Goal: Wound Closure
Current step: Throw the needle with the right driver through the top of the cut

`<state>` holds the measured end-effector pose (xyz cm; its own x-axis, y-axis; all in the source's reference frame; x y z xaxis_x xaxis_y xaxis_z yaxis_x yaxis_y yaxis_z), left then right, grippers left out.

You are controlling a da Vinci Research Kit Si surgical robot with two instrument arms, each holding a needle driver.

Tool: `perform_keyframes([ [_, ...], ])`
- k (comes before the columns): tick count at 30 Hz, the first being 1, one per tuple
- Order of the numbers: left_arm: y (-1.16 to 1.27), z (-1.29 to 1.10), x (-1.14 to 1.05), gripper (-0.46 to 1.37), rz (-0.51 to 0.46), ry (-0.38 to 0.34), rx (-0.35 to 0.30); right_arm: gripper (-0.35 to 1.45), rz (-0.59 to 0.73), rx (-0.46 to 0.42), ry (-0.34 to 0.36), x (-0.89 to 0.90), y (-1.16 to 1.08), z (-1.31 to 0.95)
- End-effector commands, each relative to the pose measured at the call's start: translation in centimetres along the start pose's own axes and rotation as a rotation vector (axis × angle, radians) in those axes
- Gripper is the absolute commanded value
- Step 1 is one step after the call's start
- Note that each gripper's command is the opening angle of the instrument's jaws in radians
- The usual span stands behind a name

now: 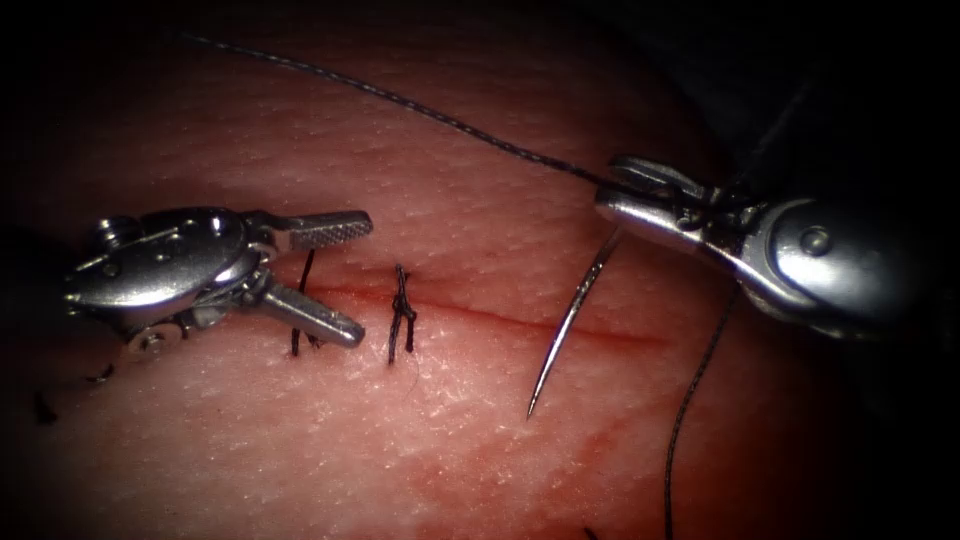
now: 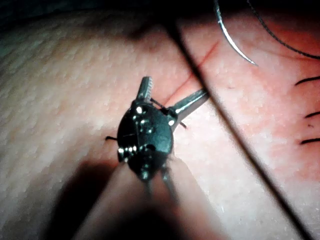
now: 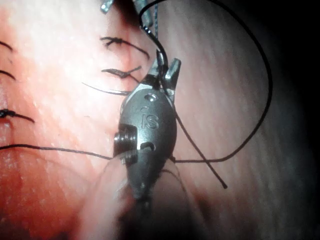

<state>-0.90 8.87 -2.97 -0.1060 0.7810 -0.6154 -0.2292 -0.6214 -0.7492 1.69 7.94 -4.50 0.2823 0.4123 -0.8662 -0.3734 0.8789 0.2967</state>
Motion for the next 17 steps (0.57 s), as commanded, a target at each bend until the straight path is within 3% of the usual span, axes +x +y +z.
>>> perform_keyframes([
  [1, -0.01, 0.0, 0.0, 0.65, 0.002, 0.0, 0.009, -0.35, 0.005, -0.001, 0.0, 0.0, 0.0, 0.0],
  [17, -0.02, 0.03, -0.04, 0.62, 0.021, -0.004, 0.019, -0.35, 0.003, 0.002, -0.01, -0.03, -0.02, 0.03],
])
